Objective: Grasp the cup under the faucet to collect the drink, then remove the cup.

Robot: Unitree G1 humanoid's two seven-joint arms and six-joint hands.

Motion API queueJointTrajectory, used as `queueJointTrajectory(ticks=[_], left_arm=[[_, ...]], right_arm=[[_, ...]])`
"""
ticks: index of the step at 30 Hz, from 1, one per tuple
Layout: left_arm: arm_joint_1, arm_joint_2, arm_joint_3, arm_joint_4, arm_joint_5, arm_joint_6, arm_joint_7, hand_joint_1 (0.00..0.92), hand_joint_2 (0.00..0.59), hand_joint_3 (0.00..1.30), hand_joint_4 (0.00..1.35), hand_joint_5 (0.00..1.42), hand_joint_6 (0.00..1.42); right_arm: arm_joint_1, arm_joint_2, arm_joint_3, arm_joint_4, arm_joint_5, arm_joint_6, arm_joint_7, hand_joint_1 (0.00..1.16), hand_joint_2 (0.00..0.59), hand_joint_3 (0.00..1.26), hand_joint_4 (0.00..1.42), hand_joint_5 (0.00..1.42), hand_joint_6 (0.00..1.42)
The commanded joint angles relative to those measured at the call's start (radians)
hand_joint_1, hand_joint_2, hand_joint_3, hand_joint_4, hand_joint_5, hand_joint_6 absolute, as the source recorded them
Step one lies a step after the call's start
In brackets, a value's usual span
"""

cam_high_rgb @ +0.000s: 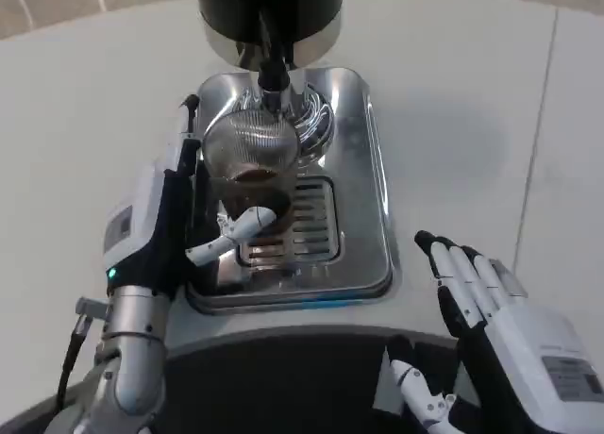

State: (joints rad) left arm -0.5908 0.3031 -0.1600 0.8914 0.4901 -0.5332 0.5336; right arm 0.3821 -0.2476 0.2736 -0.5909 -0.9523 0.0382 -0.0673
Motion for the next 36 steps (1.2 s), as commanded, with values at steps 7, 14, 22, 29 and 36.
queueJointTrajectory(ticks=[7,14,22,29,36], left_arm=[[-0.017,-0.012,-0.034,0.016,0.021,0.031,0.037,0.433,0.072,0.06,0.06,0.38,0.40],[-0.031,-0.032,-0.039,0.020,0.021,0.040,0.060,0.457,0.073,0.15,0.22,0.61,0.79],[-0.040,-0.076,-0.042,0.021,-0.004,0.016,0.042,0.485,0.083,0.37,0.58,0.90,1.16],[-0.030,-0.140,-0.027,0.005,-0.056,-0.015,0.069,0.539,0.100,0.88,1.11,1.32,1.42],[-0.036,-0.150,-0.016,-0.004,-0.068,-0.012,0.104,0.605,0.099,1.04,1.23,1.42,1.42]], right_arm=[[-0.001,0.024,-0.009,-0.007,-0.003,0.012,0.037,0.15,0.508,0.00,0.00,0.00,0.00],[-0.003,0.037,-0.008,-0.010,-0.015,0.023,0.066,0.15,0.510,0.00,0.00,0.00,0.00],[-0.008,0.044,-0.025,-0.009,-0.018,0.046,0.088,0.14,0.503,0.00,0.00,0.00,0.00],[-0.016,0.039,-0.044,-0.008,-0.012,0.073,0.119,0.13,0.505,0.00,0.00,0.00,0.00],[-0.028,0.035,-0.054,0.005,0.003,0.078,0.133,0.12,0.506,0.00,0.00,0.00,0.00]])
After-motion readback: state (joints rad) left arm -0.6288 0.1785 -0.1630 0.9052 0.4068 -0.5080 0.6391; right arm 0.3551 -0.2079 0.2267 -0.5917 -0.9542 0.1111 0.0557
